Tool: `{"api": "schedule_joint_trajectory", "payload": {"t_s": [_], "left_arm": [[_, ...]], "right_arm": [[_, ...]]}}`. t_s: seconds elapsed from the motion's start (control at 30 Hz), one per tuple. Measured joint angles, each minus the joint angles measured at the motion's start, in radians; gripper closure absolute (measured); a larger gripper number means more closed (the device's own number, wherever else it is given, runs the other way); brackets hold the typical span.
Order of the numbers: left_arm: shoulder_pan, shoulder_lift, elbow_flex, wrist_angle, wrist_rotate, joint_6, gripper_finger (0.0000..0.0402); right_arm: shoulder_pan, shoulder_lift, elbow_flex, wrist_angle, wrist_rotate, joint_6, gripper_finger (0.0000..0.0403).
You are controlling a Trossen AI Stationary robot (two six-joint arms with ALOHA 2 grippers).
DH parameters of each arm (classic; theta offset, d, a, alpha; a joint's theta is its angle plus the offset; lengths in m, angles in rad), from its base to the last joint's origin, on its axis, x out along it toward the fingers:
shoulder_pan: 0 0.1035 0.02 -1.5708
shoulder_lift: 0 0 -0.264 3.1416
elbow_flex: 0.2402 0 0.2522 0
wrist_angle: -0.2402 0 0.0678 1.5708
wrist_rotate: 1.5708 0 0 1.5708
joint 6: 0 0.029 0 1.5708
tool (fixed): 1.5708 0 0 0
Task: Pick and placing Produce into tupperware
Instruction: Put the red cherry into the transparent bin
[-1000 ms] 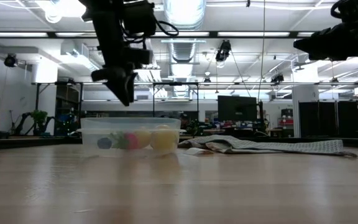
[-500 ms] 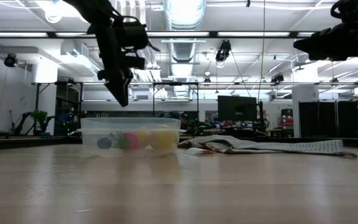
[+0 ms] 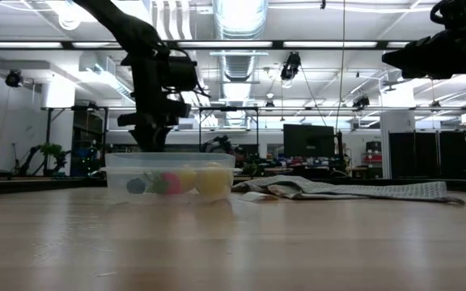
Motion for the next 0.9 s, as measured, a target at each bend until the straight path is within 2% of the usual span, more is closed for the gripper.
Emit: {"api": "schedule_joint_trajectory", "payload": {"t_s": [0.27, 0.9], "left_arm": [[0.048, 0.041, 0.005, 0.048, 0.002, 0.008, 0.0185], [0.086, 0.199, 0.01, 0.074, 0.0, 0.009, 0.0181]], "right_arm": [[0.0, 0.0, 0.0, 0.0, 0.0, 0.0, 0.0394], [0.0, 0.0, 0.0, -0.001, 0.0, -0.003, 0.0394]]}}
